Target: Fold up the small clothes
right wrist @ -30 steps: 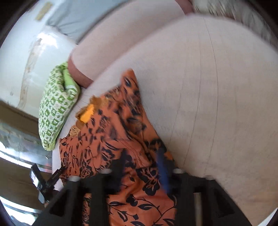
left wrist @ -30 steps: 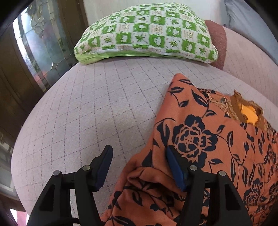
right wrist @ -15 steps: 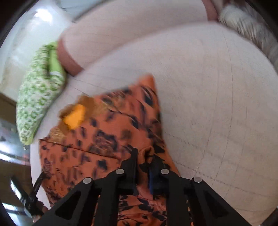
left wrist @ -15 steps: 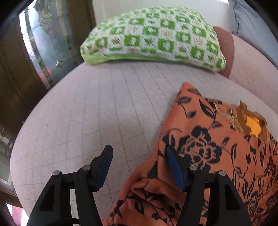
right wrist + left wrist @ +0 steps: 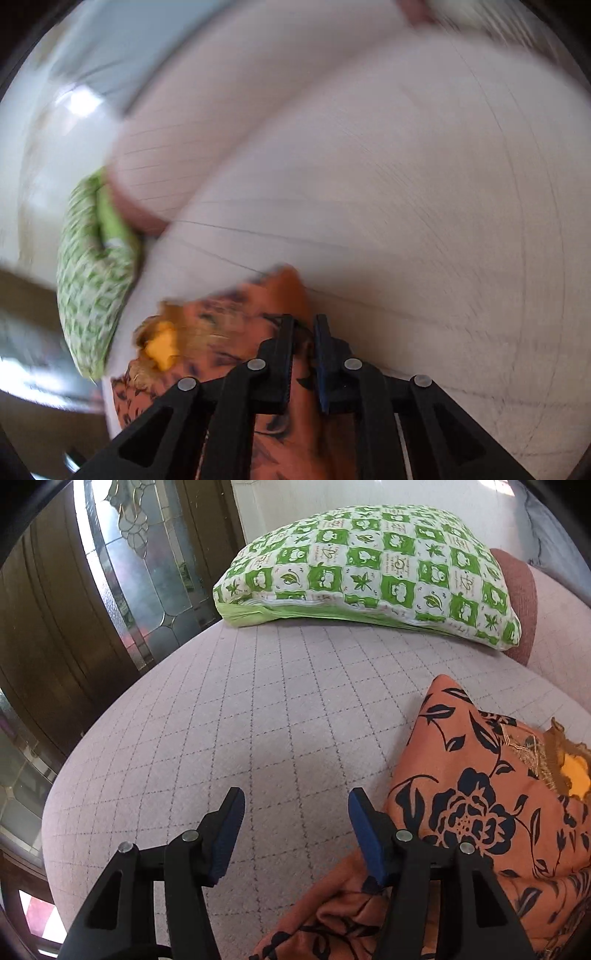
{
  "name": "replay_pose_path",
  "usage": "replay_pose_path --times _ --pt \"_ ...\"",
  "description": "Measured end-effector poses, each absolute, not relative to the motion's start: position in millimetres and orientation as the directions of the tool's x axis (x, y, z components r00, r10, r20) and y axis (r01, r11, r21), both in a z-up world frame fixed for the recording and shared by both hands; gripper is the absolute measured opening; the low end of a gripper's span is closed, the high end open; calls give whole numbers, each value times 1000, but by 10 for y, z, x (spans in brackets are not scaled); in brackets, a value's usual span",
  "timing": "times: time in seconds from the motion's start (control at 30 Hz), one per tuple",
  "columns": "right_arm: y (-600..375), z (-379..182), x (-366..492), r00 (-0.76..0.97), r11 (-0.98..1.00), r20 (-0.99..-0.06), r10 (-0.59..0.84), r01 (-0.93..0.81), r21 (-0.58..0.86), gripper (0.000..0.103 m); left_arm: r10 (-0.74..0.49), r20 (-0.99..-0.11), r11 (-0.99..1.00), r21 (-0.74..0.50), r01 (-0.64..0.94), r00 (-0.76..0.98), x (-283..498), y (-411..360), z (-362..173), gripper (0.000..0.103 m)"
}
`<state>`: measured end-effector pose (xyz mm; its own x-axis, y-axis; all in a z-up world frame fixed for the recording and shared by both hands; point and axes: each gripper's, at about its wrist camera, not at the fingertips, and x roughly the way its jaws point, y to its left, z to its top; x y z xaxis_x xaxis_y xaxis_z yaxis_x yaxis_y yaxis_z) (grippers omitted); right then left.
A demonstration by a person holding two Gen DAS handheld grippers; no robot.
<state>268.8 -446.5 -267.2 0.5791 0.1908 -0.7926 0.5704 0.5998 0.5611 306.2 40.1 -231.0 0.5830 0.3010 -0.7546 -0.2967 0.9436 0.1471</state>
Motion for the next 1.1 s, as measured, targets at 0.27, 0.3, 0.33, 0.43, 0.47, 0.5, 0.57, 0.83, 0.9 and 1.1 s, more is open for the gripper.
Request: replay_pose_path --times 0.27,0.3,0.33,0.43,0.47,0.5,0.57,0.83,0.9,1.1 --pt "-4283 -1938 2467 700 699 -692 176 406 589 14 282 -734 946 105 -307 618 2949 402 -2181 60" --pt "-4131 -1822 2555 690 730 -694 206 364 579 14 275 -742 947 98 -307 612 2947 420 -2192 60" --pt "-3959 -1726 2654 676 763 -699 233 318 562 14 270 -750 947 92 -309 604 2944 439 -2209 60" --pt "-3241 -1552 3058 585 847 -738 336 156 509 18 258 -769 943 68 -326 585 2942 529 -2248 60" --pt "-2933 -1580 3226 534 859 -756 380 99 502 18 260 -768 941 65 -333 585 2938 557 -2239 60" --pt "-2692 -1634 3347 495 863 -766 409 62 501 18 262 -766 938 60 -341 587 2943 600 -2221 60" --pt "-2268 -1787 3550 418 876 -797 436 6 482 18 265 -761 935 54 -350 592 2950 663 -2198 60" --pt "-2028 -2287 3884 349 832 -799 490 85 548 18 166 -759 968 5 -249 629 3066 688 -2155 59" --pt "-2208 -2287 3784 377 806 -780 500 126 578 20 127 -720 984 4 -179 683 3048 579 -2018 59" --pt "-2677 -2357 3261 381 810 -815 437 227 541 25 -124 -750 991 -132 36 650 2882 135 -1994 59"
